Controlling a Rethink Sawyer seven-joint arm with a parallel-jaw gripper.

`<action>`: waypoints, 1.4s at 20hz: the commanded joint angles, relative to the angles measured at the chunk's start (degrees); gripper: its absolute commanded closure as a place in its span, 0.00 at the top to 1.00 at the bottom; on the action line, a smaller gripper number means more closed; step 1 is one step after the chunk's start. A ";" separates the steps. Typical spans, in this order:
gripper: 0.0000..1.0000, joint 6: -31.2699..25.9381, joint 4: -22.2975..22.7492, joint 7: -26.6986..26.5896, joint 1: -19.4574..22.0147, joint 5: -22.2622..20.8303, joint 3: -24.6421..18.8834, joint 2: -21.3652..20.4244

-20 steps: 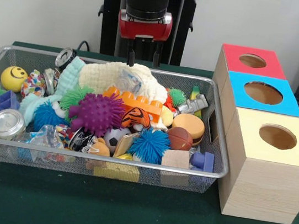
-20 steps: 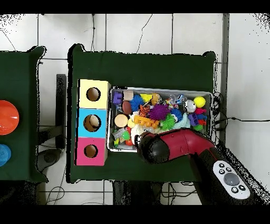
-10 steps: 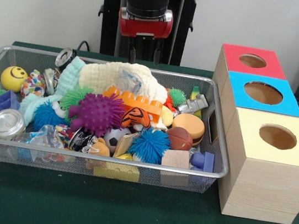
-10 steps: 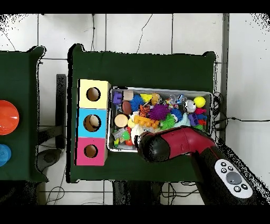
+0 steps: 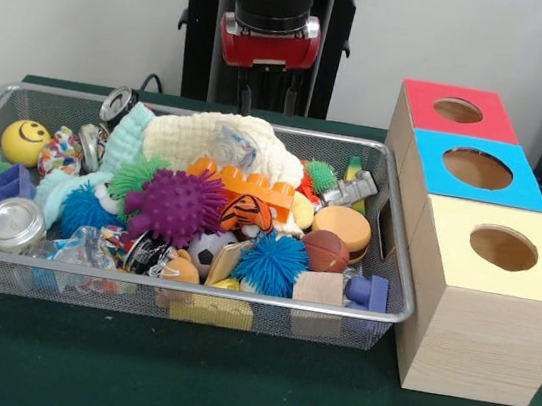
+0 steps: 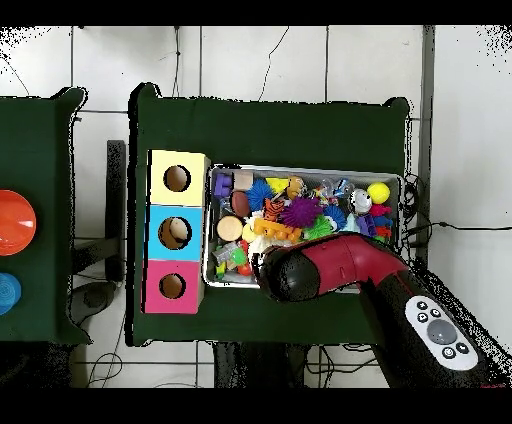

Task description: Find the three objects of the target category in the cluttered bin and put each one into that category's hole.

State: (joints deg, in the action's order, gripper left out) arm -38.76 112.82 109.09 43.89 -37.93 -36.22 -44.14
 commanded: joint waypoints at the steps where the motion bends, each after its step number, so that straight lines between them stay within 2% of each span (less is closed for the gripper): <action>1: 1.00 -6.79 -5.96 -19.03 1.92 -2.70 -4.67 2.83; 11: 1.00 -9.45 -9.42 -20.31 2.16 -2.56 -6.96 4.34; 16: 1.00 -11.58 -9.39 -22.35 2.24 -3.07 -7.62 2.77; 22: 1.00 -12.78 -9.98 -25.99 2.41 -6.41 -7.71 1.13; 28: 1.00 -12.41 -10.62 -26.88 1.80 -8.54 -6.90 0.33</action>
State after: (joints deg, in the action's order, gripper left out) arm -45.37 107.42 102.06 45.30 -40.74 -41.48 -43.29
